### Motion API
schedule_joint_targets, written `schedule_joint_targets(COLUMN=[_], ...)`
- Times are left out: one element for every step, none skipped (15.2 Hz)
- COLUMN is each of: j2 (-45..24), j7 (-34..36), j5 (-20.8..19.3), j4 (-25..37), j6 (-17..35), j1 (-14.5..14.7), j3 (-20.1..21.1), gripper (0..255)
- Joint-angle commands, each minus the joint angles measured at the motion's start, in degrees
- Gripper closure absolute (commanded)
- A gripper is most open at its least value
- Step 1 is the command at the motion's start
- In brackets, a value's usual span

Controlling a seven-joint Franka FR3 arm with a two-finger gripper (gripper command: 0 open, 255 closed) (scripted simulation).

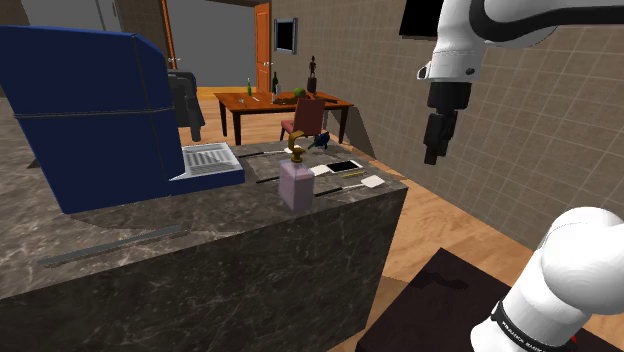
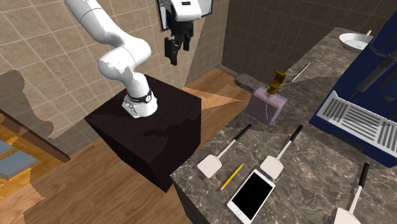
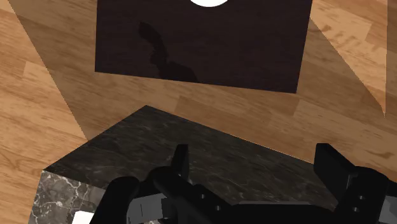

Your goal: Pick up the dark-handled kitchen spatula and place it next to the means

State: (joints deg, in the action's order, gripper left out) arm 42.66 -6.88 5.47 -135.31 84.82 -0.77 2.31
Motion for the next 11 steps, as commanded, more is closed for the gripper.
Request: schedule_joint_targets(j2=[0.0,-0.6,-1.4,-2.3,-3.3,-4.5,-5.7,-7.1,-8.6,-10.1,-11.8], j7=[0.0,-3.1,-6.1,-9.0,-12.0,-14.9,-17.8,-20.7,-23.6,-26.5,-29.3], j5=[0.0,-1.0,-2.1,-3.0,-3.9,-4.8,-5.5,-6.3,-6.9,-7.4,-7.8], j4=[0.0,-0.8,-1.4,-2.0,-2.5,-2.8,-3.0,-3.1,-3.2,-3.1,-2.8], j6=[0.0,1.6,3.3,5.1,6.8,8.6,10.4,12.3,14.1,15.9,17.7], j1=[0.0,0.3,0.6,0.9,1.3,1.6,1.9,2.2,2.6,2.9,3.3], j3=[0.0,-1.1,-2.3,-3.4,-4.6,-5.7,-6.8,-7.9,-8.9,-10.0,-11.0], gripper=[0,0,0,0,0,0,0,0,0,0,0])
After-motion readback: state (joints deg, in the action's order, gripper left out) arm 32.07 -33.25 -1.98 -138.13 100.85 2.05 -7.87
